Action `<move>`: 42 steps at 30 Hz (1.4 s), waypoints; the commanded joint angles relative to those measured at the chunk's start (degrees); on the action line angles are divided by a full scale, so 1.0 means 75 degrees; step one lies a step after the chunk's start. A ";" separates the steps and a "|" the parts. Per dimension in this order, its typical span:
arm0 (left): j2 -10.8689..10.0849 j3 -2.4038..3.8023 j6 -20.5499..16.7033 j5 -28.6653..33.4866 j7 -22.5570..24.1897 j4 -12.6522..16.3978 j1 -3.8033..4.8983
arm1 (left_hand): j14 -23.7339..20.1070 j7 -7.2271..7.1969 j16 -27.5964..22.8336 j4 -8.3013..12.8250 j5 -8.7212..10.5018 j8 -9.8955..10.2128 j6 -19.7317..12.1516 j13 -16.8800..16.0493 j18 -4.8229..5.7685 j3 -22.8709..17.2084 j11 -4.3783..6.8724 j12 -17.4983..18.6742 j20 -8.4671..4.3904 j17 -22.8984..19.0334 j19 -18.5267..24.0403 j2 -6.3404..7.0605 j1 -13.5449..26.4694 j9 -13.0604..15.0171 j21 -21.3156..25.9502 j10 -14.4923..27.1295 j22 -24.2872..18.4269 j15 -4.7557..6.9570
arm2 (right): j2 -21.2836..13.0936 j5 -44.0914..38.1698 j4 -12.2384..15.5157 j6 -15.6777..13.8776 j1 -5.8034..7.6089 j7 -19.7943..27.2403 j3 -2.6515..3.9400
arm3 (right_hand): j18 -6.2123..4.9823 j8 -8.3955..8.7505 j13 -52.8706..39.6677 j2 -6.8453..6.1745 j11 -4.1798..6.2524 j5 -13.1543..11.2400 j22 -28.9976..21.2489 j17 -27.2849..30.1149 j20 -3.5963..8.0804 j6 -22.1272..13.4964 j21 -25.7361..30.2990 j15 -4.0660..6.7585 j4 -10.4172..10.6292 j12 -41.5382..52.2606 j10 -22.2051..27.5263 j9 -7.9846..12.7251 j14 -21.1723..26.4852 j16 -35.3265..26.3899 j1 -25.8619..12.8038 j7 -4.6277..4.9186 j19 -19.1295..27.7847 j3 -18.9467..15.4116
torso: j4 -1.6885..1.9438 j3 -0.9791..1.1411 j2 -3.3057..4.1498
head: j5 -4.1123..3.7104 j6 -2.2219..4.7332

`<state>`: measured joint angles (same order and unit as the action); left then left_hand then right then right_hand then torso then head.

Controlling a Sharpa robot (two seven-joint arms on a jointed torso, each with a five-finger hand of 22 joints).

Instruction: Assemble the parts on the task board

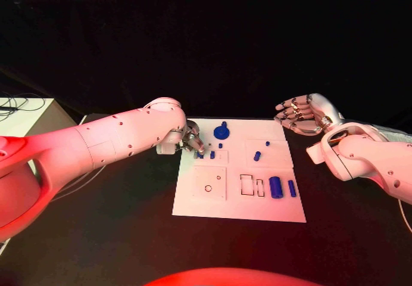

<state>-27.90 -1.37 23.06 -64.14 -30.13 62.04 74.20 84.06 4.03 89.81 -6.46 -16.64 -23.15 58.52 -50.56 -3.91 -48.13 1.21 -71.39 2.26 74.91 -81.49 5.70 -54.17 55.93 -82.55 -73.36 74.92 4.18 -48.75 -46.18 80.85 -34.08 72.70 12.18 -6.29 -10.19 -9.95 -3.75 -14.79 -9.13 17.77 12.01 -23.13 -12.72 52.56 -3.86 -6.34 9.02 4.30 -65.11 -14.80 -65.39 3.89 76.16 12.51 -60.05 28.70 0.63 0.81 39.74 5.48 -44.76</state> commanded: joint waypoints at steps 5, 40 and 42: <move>0.0038 -0.0006 0.0044 -0.0040 -0.0001 0.0002 -0.0032 | 0.0792 -0.0245 0.0025 0.1164 -0.0039 -0.0026 0.0283 -0.0010 0.0121 -0.1123 0.0066 0.0011 -0.0017 0.2012 -0.0043 -0.0090 -0.0010 0.0014 -0.0040 -0.0121 0.0659 0.0031 | -0.0004 -0.0016 0.0018 0.0092 -0.0004 0.0062 0.0001 | -0.0042 0.0031 0.0010 0.0027 -0.0003 0.0027 -0.0006 0.0007 -0.0002 0.0015 0.0020 -0.0016 -0.0011 -0.0016 0.0067 0.0012 0.0052 -0.0007 0.0028 0.0047 0.0031 -0.0015 | -0.0003 0.0005 0.0004 | -0.0015 -0.0005; 0.0146 -0.0039 0.0361 -0.0084 -0.0033 -0.0047 -0.0108 | 0.0792 -0.0355 0.0025 0.1087 -0.0075 -0.0069 0.0587 -0.0546 0.0157 -0.0826 0.0148 -0.0195 -0.0054 0.2012 -0.0155 -0.0129 0.0260 0.0003 -0.0123 -0.0479 0.0778 0.0084 | -0.0032 -0.0014 0.0057 0.0086 -0.0003 0.0061 0.0001 | -0.0042 0.0031 0.0010 0.0027 -0.0003 0.0027 -0.0006 0.0007 -0.0002 0.0015 0.0020 -0.0016 -0.0011 -0.0016 0.0067 0.0012 0.0052 -0.0007 0.0028 0.0047 0.0031 -0.0015 | 0.0003 0.0000 0.0002 | -0.0049 -0.0065; 0.0149 -0.0039 0.0339 -0.0086 -0.0031 -0.0045 -0.0110 | 0.0792 -0.0367 0.0025 0.1056 -0.0059 -0.0067 0.0622 -0.0574 0.0161 -0.0757 0.0157 -0.0195 -0.0062 0.2012 -0.0165 -0.0145 0.0299 -0.0010 -0.0129 -0.0508 0.0788 0.0093 | -0.0032 -0.0014 0.0058 0.0086 -0.0003 0.0062 0.0001 | -0.0042 0.0031 0.0010 0.0027 -0.0003 0.0027 -0.0006 0.0007 -0.0002 0.0015 0.0020 -0.0016 -0.0011 -0.0016 0.0067 0.0012 0.0052 -0.0007 0.0028 0.0047 0.0031 -0.0015 | 0.0002 0.0001 -0.0002 | -0.0052 -0.0066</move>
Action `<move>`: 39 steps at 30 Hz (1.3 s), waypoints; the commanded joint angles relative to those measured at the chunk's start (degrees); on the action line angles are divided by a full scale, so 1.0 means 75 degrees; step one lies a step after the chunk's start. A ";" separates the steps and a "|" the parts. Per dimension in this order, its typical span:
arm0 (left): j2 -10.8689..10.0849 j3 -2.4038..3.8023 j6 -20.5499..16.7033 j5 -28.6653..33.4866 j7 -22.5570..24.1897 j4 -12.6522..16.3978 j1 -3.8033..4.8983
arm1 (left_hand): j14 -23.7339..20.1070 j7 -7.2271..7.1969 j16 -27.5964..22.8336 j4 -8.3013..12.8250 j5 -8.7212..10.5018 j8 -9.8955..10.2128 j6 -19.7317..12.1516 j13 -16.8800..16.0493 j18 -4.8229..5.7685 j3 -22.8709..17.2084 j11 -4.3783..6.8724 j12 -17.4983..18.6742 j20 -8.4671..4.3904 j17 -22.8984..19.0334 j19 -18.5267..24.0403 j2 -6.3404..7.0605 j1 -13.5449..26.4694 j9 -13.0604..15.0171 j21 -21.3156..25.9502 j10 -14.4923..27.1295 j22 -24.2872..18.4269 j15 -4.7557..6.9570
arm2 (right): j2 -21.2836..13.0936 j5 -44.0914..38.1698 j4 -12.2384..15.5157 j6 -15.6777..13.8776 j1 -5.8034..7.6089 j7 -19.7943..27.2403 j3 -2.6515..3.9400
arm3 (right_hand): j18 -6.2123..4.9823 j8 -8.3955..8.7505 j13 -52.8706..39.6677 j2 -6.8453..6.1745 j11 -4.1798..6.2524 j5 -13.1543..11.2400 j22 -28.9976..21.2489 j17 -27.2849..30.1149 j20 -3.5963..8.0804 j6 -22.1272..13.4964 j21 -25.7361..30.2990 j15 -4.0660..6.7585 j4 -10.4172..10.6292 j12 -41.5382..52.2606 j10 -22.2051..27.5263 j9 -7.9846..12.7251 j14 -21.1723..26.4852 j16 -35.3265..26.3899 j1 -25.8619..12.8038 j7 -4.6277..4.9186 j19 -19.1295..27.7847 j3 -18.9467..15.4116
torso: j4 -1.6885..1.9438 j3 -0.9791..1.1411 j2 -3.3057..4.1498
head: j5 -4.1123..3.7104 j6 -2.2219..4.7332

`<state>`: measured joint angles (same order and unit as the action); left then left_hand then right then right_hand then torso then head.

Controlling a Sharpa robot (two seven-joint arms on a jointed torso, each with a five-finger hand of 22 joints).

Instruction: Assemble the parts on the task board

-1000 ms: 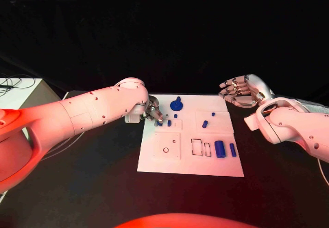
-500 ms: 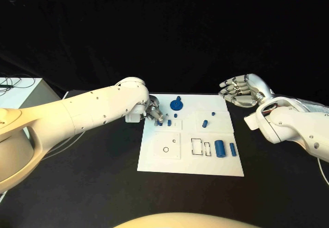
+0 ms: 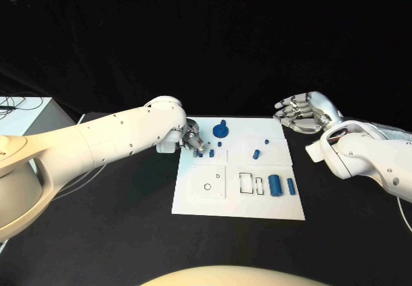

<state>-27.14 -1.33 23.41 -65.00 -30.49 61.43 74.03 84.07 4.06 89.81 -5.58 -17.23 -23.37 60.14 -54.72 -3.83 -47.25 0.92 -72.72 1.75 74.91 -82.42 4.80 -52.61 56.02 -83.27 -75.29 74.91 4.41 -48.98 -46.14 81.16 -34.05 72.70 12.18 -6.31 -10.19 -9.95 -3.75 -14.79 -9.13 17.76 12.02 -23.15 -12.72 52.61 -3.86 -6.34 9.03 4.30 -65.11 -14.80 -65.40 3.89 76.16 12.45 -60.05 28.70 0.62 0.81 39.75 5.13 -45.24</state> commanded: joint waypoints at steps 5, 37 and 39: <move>0.0056 -0.0045 0.0228 0.0027 0.0025 0.0039 -0.0094 | 0.0791 -0.0385 0.0025 0.0894 0.0047 -0.0031 0.0441 -0.0051 0.0154 -0.0787 0.0206 -0.0015 -0.0001 0.2012 -0.0053 -0.0053 0.0129 -0.0039 -0.0040 -0.0279 0.0802 0.0070 | -0.0002 -0.0019 0.0021 0.0081 -0.0003 0.0064 0.0004 | -0.0042 0.0032 0.0010 0.0027 -0.0003 0.0029 -0.0007 0.0009 -0.0002 0.0007 0.0020 -0.0016 -0.0012 -0.0016 0.0067 0.0012 0.0052 -0.0007 0.0028 0.0055 0.0031 -0.0015 | 0.0001 0.0000 -0.0003 | -0.0011 -0.0006; 0.0017 -0.0049 -0.0041 -0.0335 0.0054 0.0024 -0.0162 | 0.0791 -0.0426 0.0025 -0.0103 0.0287 0.0088 0.0545 -0.0086 0.0149 0.1146 0.0233 0.0217 -0.0039 0.2012 -0.0057 0.0311 0.0397 -0.0412 0.0012 -0.0300 0.0768 0.0104 | -0.0030 -0.0019 0.0039 0.0073 -0.0003 0.0064 0.0004 | -0.0043 0.0048 0.0010 0.0026 -0.0006 0.0056 -0.0069 0.0046 -0.0006 0.0014 0.0014 -0.0018 -0.0019 -0.0007 0.0079 0.0018 0.0055 0.0000 0.0033 0.0057 0.0027 -0.0034 | 0.0006 -0.0001 -0.0003 | -0.0047 0.0008; -0.0018 -0.0049 -0.0082 -0.0406 0.0056 0.0038 -0.0163 | 0.0791 -0.0416 0.0025 -0.0189 0.0295 0.0099 0.0511 -0.0037 0.0143 0.1328 0.0228 0.0263 -0.0040 0.2012 -0.0041 0.0396 0.0382 -0.0430 0.0031 -0.0262 0.0746 0.0103 | -0.0032 -0.0019 0.0038 0.0072 -0.0003 0.0066 0.0004 | -0.0043 0.0048 0.0010 0.0026 -0.0006 0.0056 -0.0069 0.0046 -0.0006 0.0014 0.0014 -0.0018 -0.0019 -0.0007 0.0079 0.0018 0.0055 0.0000 0.0033 0.0057 0.0027 -0.0034 | 0.0004 -0.0003 -0.0007 | -0.0046 0.0007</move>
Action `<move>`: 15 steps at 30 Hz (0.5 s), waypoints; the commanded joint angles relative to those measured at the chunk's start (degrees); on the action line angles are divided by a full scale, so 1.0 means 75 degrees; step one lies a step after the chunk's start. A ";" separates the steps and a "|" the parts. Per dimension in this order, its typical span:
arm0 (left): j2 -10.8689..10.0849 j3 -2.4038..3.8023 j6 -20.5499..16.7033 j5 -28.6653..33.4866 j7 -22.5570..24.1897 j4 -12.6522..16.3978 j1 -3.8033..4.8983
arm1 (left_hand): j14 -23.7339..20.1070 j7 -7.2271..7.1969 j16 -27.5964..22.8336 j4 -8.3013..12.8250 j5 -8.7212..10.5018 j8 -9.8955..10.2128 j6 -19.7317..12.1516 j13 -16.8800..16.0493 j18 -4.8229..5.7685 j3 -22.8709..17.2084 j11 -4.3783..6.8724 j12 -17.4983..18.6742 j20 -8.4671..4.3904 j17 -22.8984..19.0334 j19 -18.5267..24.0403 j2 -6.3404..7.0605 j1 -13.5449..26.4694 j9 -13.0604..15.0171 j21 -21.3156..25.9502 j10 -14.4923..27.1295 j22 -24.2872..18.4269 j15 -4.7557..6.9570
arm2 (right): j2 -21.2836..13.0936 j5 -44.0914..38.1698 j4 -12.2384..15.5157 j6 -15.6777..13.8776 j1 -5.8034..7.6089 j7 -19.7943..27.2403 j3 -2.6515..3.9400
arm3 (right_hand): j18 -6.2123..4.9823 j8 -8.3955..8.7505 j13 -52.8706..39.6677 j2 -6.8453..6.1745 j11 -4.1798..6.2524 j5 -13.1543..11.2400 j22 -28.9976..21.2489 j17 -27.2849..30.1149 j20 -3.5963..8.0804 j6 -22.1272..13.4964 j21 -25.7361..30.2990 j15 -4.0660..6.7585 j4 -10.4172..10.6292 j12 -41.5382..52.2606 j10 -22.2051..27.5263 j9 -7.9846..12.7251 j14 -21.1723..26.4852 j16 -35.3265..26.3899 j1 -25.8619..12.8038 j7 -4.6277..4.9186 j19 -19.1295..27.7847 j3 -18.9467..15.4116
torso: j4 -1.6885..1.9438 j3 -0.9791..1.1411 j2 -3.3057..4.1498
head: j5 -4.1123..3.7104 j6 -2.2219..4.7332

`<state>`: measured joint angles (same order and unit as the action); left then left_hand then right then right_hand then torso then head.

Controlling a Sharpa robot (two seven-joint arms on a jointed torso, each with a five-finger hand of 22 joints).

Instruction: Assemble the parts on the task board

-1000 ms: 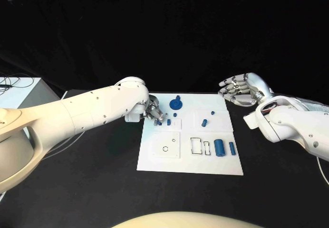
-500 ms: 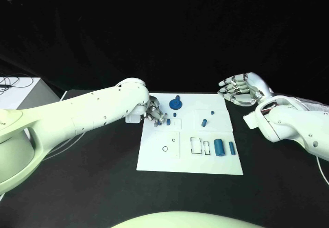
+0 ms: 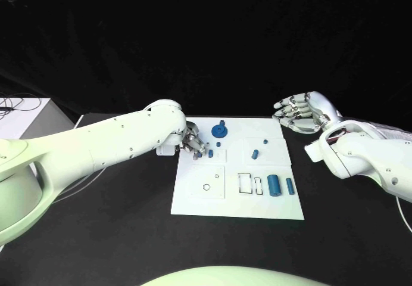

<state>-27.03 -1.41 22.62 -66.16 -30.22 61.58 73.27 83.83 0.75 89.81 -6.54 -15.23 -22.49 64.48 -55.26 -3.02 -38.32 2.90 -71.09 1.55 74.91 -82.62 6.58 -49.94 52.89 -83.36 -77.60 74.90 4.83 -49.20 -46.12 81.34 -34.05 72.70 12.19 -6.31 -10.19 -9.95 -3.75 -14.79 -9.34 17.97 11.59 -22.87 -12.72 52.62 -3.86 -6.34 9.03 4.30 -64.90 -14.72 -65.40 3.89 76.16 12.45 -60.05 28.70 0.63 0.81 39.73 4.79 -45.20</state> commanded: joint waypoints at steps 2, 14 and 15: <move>-0.0064 -0.0037 -0.0010 -0.0300 0.0023 0.0032 -0.0063 | 0.0822 0.0035 0.0025 -0.0173 0.0035 -0.0016 -0.0092 0.0058 0.0033 0.0341 -0.0043 0.0077 -0.0012 0.2012 -0.0010 0.0244 0.0020 -0.0028 0.0052 0.0075 0.0740 0.0042 | -0.0004 -0.0021 0.0013 0.0073 -0.0003 0.0066 0.0004 | -0.0043 0.0048 0.0010 0.0026 0.0021 0.0028 -0.0012 0.0010 -0.0006 0.0014 0.0014 -0.0018 -0.0019 -0.0007 0.0052 0.0008 0.0055 0.0000 0.0033 0.0057 0.0027 -0.0035 | 0.0001 -0.0003 -0.0007 | 0.0000 0.0003; -0.0248 -0.0018 -0.0239 -0.0423 0.0045 0.0163 -0.0074 | 0.0822 0.0047 0.0025 -0.0419 0.0032 -0.0031 -0.0119 0.0059 0.0030 0.0711 -0.0053 0.0106 -0.0011 0.2012 -0.0005 0.0339 -0.0042 -0.0053 0.0064 0.0104 0.0730 0.0036 | -0.0003 -0.0021 0.0005 0.0078 -0.0003 0.0074 0.0004 | -0.0043 0.0050 0.0010 0.0024 0.0020 0.0030 -0.0017 0.0013 -0.0006 0.0012 0.0015 -0.0019 -0.0020 -0.0008 0.0055 0.0009 0.0058 -0.0001 0.0033 0.0058 0.0028 -0.0037 | 0.0003 -0.0008 -0.0003 | -0.0003 0.0018; -0.0264 -0.0012 -0.0262 -0.0423 0.0047 0.0182 -0.0074 | 0.0822 0.0047 0.0025 -0.0419 0.0032 -0.0031 -0.0119 0.0059 0.0030 0.0711 -0.0053 0.0106 -0.0011 0.2012 -0.0005 0.0339 -0.0042 -0.0053 0.0064 0.0104 0.0730 0.0036 | -0.0003 -0.0021 0.0005 0.0078 -0.0004 0.0074 0.0004 | -0.0043 0.0050 0.0010 0.0024 0.0020 0.0030 -0.0017 0.0013 -0.0006 0.0012 0.0015 -0.0019 -0.0020 -0.0008 0.0055 0.0009 0.0058 -0.0001 0.0033 0.0058 0.0028 -0.0037 | 0.0003 -0.0008 -0.0003 | -0.0003 0.0018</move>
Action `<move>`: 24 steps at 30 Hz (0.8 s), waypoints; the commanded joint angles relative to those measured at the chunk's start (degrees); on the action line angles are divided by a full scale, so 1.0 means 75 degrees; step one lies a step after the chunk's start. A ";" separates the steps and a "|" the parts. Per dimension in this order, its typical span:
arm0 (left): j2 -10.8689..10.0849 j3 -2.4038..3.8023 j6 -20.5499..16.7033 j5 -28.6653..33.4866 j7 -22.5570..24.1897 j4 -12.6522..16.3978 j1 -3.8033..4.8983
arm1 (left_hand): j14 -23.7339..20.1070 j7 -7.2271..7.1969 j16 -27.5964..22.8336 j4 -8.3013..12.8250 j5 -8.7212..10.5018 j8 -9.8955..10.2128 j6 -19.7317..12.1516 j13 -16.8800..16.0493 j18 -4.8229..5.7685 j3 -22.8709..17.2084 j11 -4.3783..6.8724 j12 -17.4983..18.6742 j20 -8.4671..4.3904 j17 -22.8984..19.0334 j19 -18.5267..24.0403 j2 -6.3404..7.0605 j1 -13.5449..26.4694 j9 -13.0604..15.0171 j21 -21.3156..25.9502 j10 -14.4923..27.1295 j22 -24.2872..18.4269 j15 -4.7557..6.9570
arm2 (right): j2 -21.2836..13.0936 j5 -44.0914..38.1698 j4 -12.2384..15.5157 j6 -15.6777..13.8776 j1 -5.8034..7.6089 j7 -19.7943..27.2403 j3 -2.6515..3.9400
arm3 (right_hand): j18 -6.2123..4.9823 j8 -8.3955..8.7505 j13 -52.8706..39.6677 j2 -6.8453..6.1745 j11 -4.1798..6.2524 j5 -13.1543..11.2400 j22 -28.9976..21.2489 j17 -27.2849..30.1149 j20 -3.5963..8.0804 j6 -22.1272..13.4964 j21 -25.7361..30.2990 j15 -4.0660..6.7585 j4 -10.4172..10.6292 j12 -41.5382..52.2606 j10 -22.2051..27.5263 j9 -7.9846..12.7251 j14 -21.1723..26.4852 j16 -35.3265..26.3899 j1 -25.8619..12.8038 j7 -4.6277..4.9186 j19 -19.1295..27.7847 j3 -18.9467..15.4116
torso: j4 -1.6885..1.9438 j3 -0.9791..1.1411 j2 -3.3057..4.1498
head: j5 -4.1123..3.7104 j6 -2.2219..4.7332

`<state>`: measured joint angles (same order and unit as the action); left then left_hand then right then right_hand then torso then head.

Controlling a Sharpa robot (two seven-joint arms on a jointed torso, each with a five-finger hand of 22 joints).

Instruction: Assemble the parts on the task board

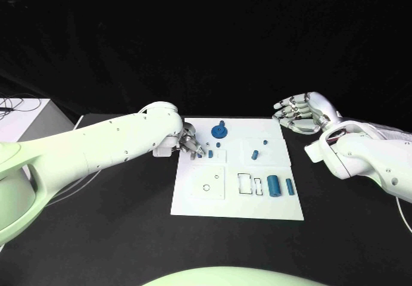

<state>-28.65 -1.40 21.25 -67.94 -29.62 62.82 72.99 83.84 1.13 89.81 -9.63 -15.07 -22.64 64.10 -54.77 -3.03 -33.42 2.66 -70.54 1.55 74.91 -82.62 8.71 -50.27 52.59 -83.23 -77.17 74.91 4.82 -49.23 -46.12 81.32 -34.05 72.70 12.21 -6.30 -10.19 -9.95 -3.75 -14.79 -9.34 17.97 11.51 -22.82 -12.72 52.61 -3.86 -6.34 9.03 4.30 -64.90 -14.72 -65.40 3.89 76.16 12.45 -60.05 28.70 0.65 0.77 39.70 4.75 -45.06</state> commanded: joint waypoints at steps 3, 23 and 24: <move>-0.0092 0.0005 -0.0177 -0.0147 -0.0019 0.0073 -0.0039 | 0.0822 0.0000 0.0025 -0.0085 0.0011 -0.0018 -0.0075 -0.0007 0.0032 0.0175 -0.0022 0.0041 -0.0011 0.2012 -0.0007 0.0095 -0.0025 -0.0021 0.0047 0.0050 0.0731 0.0036 | 0.0001 -0.0022 0.0006 0.0078 -0.0004 0.0073 0.0003 | -0.0043 0.0050 0.0010 0.0024 0.0020 0.0030 -0.0007 0.0006 -0.0006 0.0012 0.0015 -0.0019 -0.0020 -0.0008 0.0055 0.0009 0.0058 -0.0001 0.0033 0.0059 0.0028 -0.0037 | -0.0003 -0.0001 0.0005 | 0.0010 0.0000; -0.0614 0.0183 -0.2077 0.1675 0.0580 0.0526 -0.0093 | -0.0050 0.0721 -0.0682 -0.0933 0.0372 0.0065 -0.1724 0.2535 -0.0464 0.1914 -0.0679 0.1849 0.0401 0.0554 0.1726 0.0401 -0.0869 -0.0366 0.1715 0.2545 -0.1148 -0.0519 | -0.0021 -0.0020 0.0022 0.0081 -0.0008 0.0080 0.0003 | -0.0042 0.0058 0.0011 0.0026 0.0016 0.0042 -0.0028 0.0020 -0.0009 0.0011 0.0016 -0.0024 -0.0020 -0.0009 0.0068 0.0012 0.0066 -0.0002 0.0033 0.0062 0.0032 -0.0044 | 0.0000 0.0011 0.0007 | -0.0022 0.0041; -0.0674 0.0231 -0.2258 0.1731 0.0749 0.0584 -0.0124 | -0.0402 0.0813 -0.0932 -0.0951 0.0361 0.0050 -0.2005 0.2581 -0.0602 0.2068 -0.0785 0.1890 0.0501 0.0099 0.2228 0.0356 -0.0990 -0.0433 0.2233 0.2800 -0.1677 -0.0619 | -0.0028 -0.0020 0.0025 0.0079 -0.0008 0.0081 0.0003 | -0.0042 0.0058 0.0011 0.0026 0.0016 0.0042 -0.0028 0.0020 -0.0009 0.0011 0.0016 -0.0024 -0.0020 -0.0009 0.0068 0.0012 0.0066 -0.0002 0.0033 0.0062 0.0032 -0.0044 | 0.0002 0.0012 0.0006 | -0.0031 0.0043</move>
<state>-33.22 0.03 10.73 -59.55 -28.26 66.46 72.31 82.72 6.33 84.83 -16.70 -12.46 -22.47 51.39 -36.68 -6.34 -19.06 -2.34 -57.39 4.53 74.91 -69.78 11.60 -56.77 49.87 -70.41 -58.75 66.37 0.90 -49.35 -46.11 81.38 -34.04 72.67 12.22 -6.30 -10.19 -9.72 -3.75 -14.79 -9.15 17.96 11.38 -22.74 -12.72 52.62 -3.86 -6.55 9.03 4.30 -64.72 -14.73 -65.18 3.89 76.16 12.45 -60.05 28.70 0.64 0.83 39.73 4.66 -44.80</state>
